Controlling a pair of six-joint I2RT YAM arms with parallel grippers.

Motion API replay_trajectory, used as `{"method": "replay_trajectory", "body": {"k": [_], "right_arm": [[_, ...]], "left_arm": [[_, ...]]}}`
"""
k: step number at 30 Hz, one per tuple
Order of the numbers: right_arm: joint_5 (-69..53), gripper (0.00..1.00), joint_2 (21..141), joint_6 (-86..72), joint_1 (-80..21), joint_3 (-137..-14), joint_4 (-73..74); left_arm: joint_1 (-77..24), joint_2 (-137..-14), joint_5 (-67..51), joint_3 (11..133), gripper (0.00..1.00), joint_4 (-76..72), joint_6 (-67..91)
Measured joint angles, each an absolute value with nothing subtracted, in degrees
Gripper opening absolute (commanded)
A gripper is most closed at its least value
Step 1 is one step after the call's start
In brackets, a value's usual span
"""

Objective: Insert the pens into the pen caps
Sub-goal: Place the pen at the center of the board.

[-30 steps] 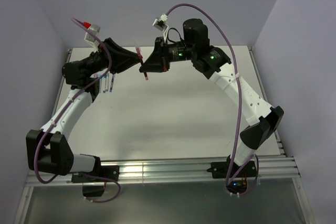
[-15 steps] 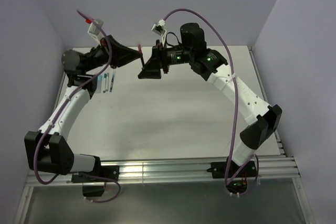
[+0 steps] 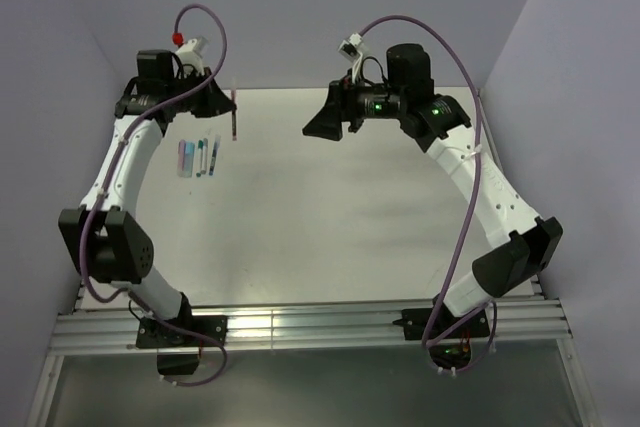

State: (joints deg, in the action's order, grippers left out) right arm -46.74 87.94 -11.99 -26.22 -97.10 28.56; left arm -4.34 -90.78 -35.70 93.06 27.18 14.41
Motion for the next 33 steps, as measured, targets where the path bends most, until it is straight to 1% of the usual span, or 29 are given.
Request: {"method": "replay_trajectory", "body": {"k": [6, 14, 18, 25, 33], "right_arm": [[-45.93, 0.87, 87.05, -10.31, -26.22, -97.06, 30.46], [-45.36, 0.87, 87.11, -9.23, -26.22, -95.94, 32.12], [-45.32, 0.87, 87.13, -9.06, -26.22, -95.57, 32.25], [-45.34, 0.87, 87.59, -9.04, -26.22, -95.33, 32.67], [-45.34, 0.88, 88.64, -9.06, -26.22, -95.33, 33.10]], "left_arm": [[-2.66, -104.49, -20.69, 95.18, 0.00, 39.27, 9.65], [-2.66, -115.11, -11.86, 98.48, 0.00, 42.37, 6.98], [-2.66, -120.16, -9.50, 101.60, 0.00, 42.72, 6.02], [-2.66, -124.88, -7.55, 104.40, 0.00, 43.64, 4.93], [-2.66, -129.36, -6.57, 109.47, 0.04, 44.23, 3.79]]}}
